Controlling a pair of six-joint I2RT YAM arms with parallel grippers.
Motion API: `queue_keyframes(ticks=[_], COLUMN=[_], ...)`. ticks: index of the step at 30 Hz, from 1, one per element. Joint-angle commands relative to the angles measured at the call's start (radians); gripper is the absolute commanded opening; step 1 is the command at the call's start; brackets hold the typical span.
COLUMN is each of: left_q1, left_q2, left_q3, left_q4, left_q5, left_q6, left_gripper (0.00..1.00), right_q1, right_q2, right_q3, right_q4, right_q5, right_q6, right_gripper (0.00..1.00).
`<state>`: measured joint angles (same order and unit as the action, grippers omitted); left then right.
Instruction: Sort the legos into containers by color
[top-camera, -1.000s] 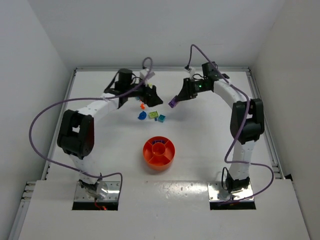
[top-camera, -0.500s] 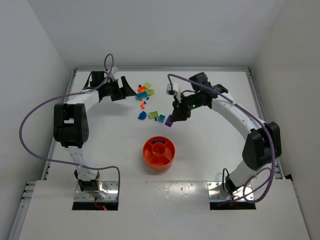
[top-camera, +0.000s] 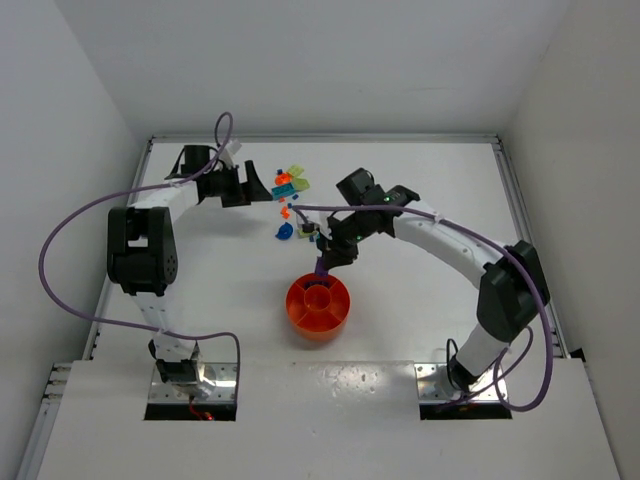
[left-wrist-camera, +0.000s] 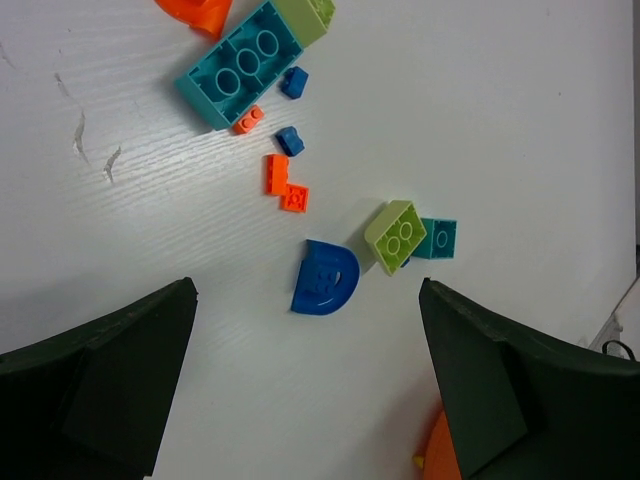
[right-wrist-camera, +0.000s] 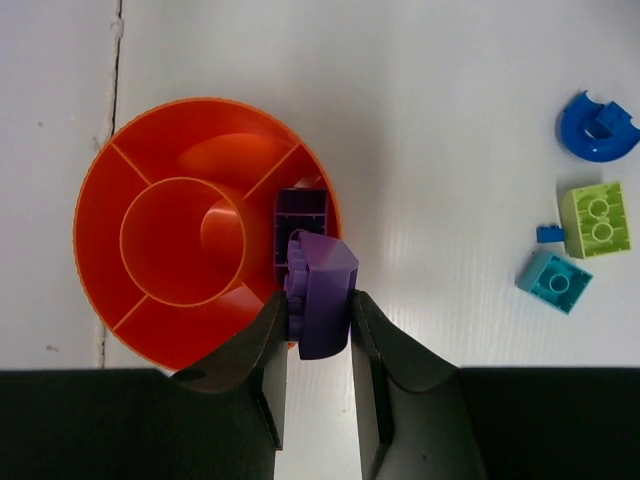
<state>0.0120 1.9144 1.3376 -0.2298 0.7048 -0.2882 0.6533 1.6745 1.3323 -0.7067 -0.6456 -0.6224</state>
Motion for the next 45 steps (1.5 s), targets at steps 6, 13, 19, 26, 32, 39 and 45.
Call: queue_keyframes(ticks=[6,13,19,26,32,39,45], left_q1=[-0.004,-0.004,-0.015,-0.131,-0.273,-0.305,-0.314], left_q2=[-0.031,-0.040,-0.084,-0.114,-0.078,0.066,0.147], left_q3=[-0.002,-0.011,-0.020,-0.029,-0.015,0.090,0.179], left_q4=[-0.057,-0.078,-0.078,-0.078,-0.088,-0.149,-0.210], left_q5=[0.031,0.047,0.102,0.116,0.005,-0.024,-0.071], left_q6=[0.116,0.181,0.331,0.510,0.639,0.754,0.828], left_gripper=[1.00,1.00,1.00,0.90,0.68,0.70,0.74], right_q1=[0.065,0.085,0.051,-0.082,-0.259,-0.405,-0.448], right_q2=[-0.006,0.016,-0.038,-0.096,-0.056,0.010,0.030], right_q3=[0.036,0.056,0.024,-0.047,-0.045,-0.016,-0.016], right_q4=[-0.050,-0.090,0.074,0.309,0.372,0.372,0.391], right_q5=[0.017,0.027,0.084,0.302,0.353,0.201,0.127], right_q6=[-0.100,-0.123,0.082,0.458,0.694,0.803,0.826], right_gripper=[0.04,0.49,0.59,0.50,0.50,0.55,0.56])
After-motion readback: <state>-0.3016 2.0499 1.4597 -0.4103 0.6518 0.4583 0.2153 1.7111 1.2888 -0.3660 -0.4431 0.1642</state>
